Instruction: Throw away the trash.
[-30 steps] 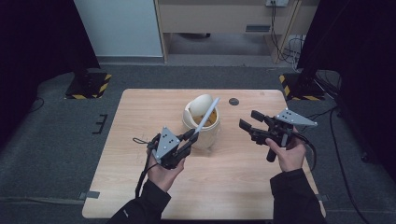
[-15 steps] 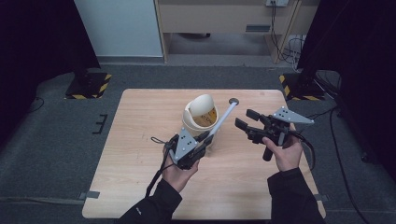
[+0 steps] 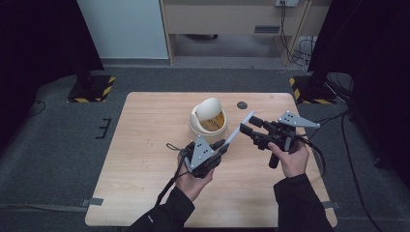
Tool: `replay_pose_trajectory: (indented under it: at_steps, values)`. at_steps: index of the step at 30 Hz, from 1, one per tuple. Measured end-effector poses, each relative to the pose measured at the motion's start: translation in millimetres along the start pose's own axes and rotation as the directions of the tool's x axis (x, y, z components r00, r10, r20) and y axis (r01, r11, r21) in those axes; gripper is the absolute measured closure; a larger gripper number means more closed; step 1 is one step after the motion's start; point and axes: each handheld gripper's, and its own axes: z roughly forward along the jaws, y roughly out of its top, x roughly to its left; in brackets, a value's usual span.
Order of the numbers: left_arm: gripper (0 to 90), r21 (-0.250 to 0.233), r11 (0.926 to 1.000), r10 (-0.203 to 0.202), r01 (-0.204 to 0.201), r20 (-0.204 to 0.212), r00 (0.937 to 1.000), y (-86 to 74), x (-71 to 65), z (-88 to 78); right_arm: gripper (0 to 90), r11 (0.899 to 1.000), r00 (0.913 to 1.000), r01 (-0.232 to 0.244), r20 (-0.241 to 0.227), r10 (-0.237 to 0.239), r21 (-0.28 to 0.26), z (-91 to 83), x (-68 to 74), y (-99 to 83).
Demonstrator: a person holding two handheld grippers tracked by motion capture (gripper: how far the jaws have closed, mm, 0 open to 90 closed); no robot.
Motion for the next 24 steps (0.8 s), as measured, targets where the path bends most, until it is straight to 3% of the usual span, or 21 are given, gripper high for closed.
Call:
replay_pose_trajectory:
  at_steps: [10,17,20,21,24]
  values:
    - [78.7,-0.002,1.0000,0.007,-0.007,-0.001,1.0000,3.9,-2.8,1.7,60.1,0.999,0.9982,-0.034,-0.048,0.035,0.032,2.7,3.1,-2.2]
    - [78.6,0.025,0.9996,0.008,-0.008,0.005,1.0000,0.9,-5.6,6.3,72.3,0.997,0.9927,-0.067,-0.098,0.069,0.028,-0.1,4.9,-0.8]
    - [78.1,0.037,0.9993,-0.002,0.001,0.016,0.9999,-0.7,-6.1,7.6,75.2,0.997,0.9909,-0.071,-0.113,0.074,0.036,-0.2,5.3,-0.8]
    - [77.5,0.039,0.9992,-0.010,0.009,0.023,0.9997,-1.3,-5.7,7.5,79.2,0.997,0.9914,-0.066,-0.111,0.069,0.038,-0.2,5.5,-1.1]
    - [74.7,0.063,0.9979,-0.018,0.015,0.037,0.9991,-4.7,-2.5,5.3,79.8,0.998,0.9941,-0.047,-0.096,0.051,0.049,-0.6,4.8,-2.1]
